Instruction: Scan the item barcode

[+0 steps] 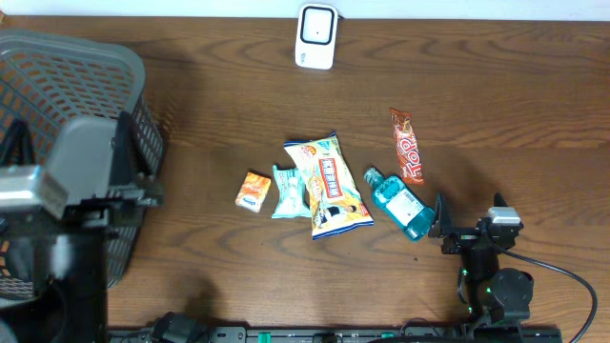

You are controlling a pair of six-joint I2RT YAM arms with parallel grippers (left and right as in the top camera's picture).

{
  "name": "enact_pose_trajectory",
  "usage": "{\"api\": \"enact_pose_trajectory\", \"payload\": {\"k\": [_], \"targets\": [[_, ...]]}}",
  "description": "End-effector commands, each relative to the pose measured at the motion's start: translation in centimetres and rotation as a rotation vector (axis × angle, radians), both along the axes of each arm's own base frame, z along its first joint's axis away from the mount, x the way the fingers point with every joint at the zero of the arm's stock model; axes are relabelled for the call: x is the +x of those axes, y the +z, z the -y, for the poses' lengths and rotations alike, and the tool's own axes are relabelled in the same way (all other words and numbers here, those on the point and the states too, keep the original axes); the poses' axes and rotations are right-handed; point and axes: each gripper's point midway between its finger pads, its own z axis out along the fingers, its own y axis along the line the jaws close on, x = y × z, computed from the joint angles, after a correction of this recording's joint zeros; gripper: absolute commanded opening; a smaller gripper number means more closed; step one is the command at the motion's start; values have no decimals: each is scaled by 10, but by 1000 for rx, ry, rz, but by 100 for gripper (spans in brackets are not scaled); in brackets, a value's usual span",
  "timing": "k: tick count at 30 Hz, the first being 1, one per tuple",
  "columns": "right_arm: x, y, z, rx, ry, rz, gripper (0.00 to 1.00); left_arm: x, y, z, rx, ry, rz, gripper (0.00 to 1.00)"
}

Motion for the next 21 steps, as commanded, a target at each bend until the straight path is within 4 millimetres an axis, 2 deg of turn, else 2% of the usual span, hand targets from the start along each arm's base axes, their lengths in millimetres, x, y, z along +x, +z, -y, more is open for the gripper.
{"api": "enact_pose_trajectory", "payload": {"k": [1, 5, 9, 13, 15, 21], "targets": [[0, -2, 0, -9, 0, -5, 99, -12, 2, -20, -25, 91, 17, 99], [0, -2, 0, -9, 0, -5, 99, -23, 6, -30, -37, 128, 40, 99], [0, -2, 0, -9, 0, -5, 99, -27, 0, -41, -82, 171, 27, 100], [0, -2, 0, -9, 0, -5, 99, -34, -1, -51, -200, 192, 53, 100], [0, -2, 0, -9, 0, -5, 99, -37, 2, -44, -234, 132, 69, 100], [0, -2, 0, -9, 0, -5, 99, -51, 20, 11, -188, -206, 109, 100]]}}
